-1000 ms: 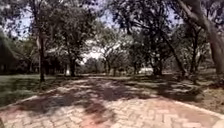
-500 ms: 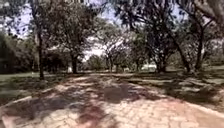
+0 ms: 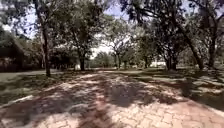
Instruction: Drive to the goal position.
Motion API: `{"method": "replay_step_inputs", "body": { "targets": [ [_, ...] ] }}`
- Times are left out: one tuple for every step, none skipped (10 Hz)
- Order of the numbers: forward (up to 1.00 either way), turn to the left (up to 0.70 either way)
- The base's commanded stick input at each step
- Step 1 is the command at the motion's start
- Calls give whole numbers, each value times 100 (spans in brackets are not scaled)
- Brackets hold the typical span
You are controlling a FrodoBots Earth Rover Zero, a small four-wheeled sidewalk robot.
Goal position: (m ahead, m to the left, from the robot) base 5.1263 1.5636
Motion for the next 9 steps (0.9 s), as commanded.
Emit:
{"method": "replay_step_inputs", "body": {
  "targets": [
    [70,0],
    [70,0],
    [70,0],
    [70,0],
    [70,0],
    [70,0],
    [70,0],
    [70,0],
    [70,0]
  ]
}}
